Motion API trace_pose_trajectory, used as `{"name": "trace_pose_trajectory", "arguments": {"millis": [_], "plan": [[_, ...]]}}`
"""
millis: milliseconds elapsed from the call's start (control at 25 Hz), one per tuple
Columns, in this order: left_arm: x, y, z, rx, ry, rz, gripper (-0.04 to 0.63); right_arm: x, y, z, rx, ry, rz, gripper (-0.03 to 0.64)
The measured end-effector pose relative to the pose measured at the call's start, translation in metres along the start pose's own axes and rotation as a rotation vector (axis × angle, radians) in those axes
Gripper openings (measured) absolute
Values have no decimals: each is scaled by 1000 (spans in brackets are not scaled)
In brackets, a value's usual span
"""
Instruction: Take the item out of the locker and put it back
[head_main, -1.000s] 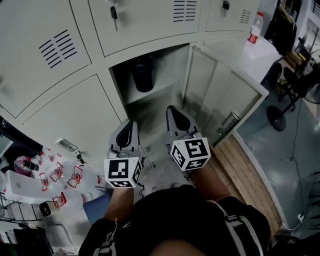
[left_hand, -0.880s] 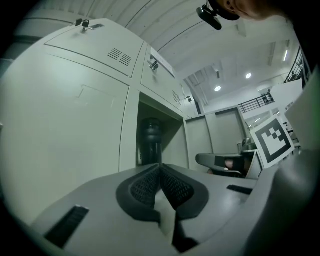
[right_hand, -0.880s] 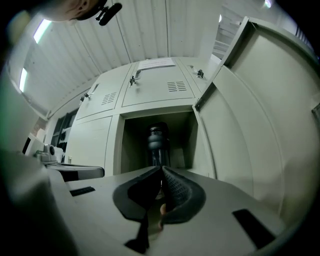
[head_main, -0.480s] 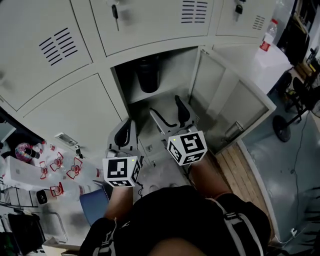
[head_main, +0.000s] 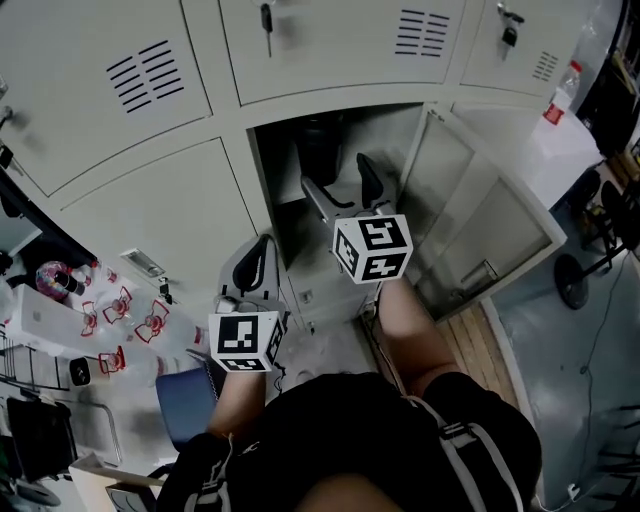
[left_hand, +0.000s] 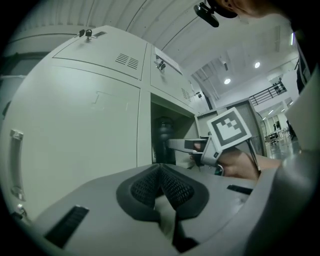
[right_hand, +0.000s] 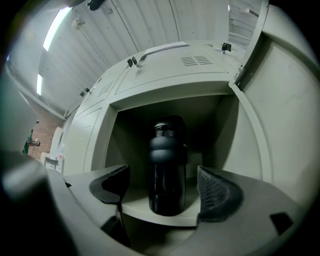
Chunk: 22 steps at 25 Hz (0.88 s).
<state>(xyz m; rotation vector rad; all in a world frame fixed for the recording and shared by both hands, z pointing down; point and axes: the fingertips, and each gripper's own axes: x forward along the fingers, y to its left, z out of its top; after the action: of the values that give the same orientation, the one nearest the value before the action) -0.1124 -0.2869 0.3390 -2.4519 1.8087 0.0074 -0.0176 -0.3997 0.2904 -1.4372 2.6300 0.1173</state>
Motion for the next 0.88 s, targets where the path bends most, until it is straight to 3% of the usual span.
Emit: {"name": "trace_pose_trajectory", "arguments": {"millis": [880], "plan": [[-4,13,1,27,10,33,11,76,-10,0,-43,131,-22,436]]}}
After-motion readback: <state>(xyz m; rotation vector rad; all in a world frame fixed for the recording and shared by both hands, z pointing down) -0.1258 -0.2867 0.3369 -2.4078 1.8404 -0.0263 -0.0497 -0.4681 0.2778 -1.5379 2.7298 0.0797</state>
